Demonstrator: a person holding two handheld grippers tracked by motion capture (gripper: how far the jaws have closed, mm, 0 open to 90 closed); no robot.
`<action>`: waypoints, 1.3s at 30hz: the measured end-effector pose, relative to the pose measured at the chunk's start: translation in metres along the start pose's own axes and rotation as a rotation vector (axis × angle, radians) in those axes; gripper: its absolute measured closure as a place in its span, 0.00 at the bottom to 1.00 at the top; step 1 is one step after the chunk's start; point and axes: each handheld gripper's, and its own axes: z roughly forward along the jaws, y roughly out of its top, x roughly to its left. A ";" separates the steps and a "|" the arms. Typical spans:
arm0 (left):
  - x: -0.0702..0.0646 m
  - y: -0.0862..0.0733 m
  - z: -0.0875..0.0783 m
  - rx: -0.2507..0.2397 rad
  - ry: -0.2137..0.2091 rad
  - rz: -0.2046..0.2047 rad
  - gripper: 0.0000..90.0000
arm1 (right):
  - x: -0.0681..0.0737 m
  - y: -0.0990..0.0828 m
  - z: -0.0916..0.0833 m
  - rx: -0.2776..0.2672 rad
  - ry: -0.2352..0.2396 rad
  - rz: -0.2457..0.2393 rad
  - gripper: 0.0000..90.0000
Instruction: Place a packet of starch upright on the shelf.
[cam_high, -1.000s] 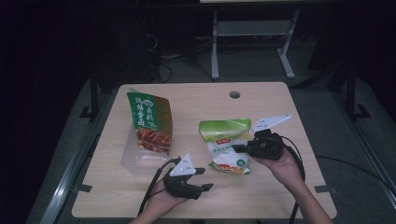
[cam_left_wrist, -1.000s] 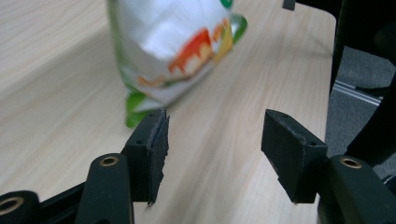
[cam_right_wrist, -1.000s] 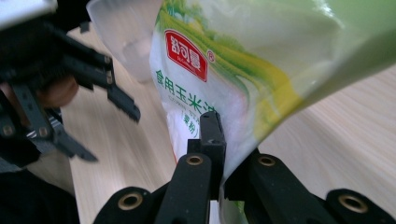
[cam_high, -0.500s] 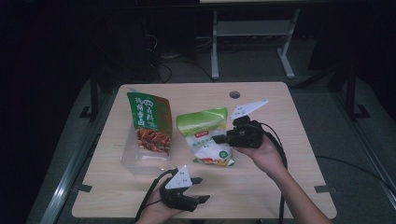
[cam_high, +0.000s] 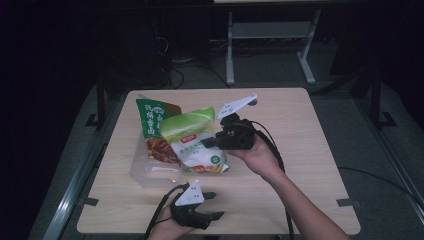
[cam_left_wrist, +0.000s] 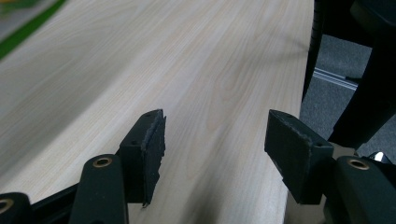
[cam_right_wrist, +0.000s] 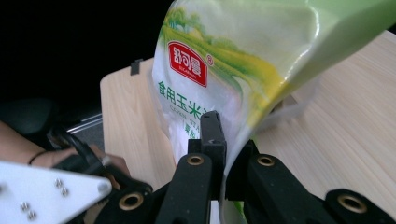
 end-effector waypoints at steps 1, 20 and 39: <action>0.000 0.000 0.000 -0.004 -0.002 -0.005 0.42 | 0.002 0.003 0.003 0.000 0.007 0.008 0.99; 0.001 -0.002 -0.005 -0.018 0.000 -0.006 0.41 | 0.021 0.048 0.062 -0.023 0.100 -0.024 0.99; 0.003 -0.003 -0.007 -0.021 -0.007 -0.017 0.41 | 0.026 0.063 0.138 -0.009 0.201 -0.013 0.99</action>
